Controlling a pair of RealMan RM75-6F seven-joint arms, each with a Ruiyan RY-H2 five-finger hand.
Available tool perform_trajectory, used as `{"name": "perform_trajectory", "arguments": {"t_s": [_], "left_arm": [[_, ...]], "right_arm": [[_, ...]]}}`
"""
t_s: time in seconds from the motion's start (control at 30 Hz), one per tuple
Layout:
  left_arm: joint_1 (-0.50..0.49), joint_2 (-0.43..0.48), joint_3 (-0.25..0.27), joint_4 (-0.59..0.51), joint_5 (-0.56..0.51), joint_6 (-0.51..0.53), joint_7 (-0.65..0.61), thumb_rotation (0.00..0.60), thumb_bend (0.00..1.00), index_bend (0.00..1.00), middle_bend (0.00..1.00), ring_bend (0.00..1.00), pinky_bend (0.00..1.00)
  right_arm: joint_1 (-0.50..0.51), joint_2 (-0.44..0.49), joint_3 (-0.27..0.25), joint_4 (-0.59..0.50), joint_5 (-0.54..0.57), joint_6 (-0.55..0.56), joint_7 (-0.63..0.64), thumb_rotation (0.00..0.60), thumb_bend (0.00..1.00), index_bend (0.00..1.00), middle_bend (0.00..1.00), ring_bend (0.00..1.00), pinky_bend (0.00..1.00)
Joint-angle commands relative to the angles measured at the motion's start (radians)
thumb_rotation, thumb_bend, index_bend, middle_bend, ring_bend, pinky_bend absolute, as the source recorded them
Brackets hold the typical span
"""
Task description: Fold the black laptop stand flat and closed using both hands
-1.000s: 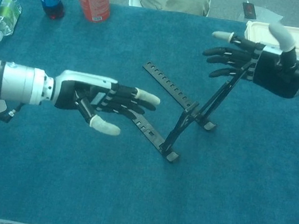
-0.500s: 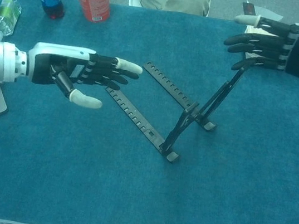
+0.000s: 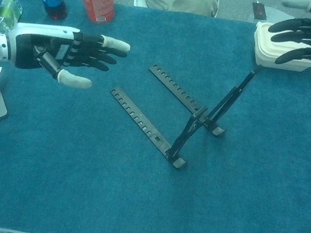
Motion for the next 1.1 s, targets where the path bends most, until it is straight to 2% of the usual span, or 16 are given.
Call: {"name": "perform_trajectory", "arguments": {"t_s": [0.03,0.2,0.4,0.87,0.93,1.1], "left_arm": [[0.005,0.005,-0.006,-0.002,0.003,-0.002,-0.002,0.6,0.28,0.0,0.01,0.0,0.0],[0.016,0.015,-0.016,-0.002,0.004,-0.003,-0.002,0.6,0.28,0.0,0.0,0.0,0.0],[0.035,0.029,-0.03,0.005,0.008,0.011,-0.011,0.6,0.28,0.0,0.0,0.0,0.0],[0.076,0.075,-0.056,0.012,0.013,0.06,-0.032,0.6,0.28,0.0,0.0,0.0,0.0],[0.086,0.091,-0.062,0.011,0.014,0.074,-0.03,0.6,0.28,0.0,0.0,0.0,0.0],[0.099,0.11,-0.064,0.005,0.023,0.077,-0.029,0.6,0.28,0.0,0.0,0.0,0.0]], "right_arm": [[-0.006,0.011,-0.004,-0.008,-0.016,0.008,-0.002,0.144,0.12,0.0,0.18,0.1,0.22],[-0.009,0.016,-0.026,-0.007,-0.048,-0.004,0.009,0.145,0.12,0.0,0.18,0.1,0.23],[0.0,-0.02,-0.035,0.002,-0.064,-0.05,0.011,0.147,0.12,0.0,0.18,0.1,0.23],[0.047,-0.174,0.016,0.059,-0.014,-0.192,-0.007,0.147,0.12,0.0,0.18,0.1,0.24],[0.065,-0.222,0.031,0.077,-0.001,-0.239,-0.013,0.148,0.12,0.0,0.18,0.1,0.24],[0.071,-0.239,0.054,0.09,0.018,-0.225,-0.033,0.148,0.12,0.0,0.18,0.1,0.21]]}}
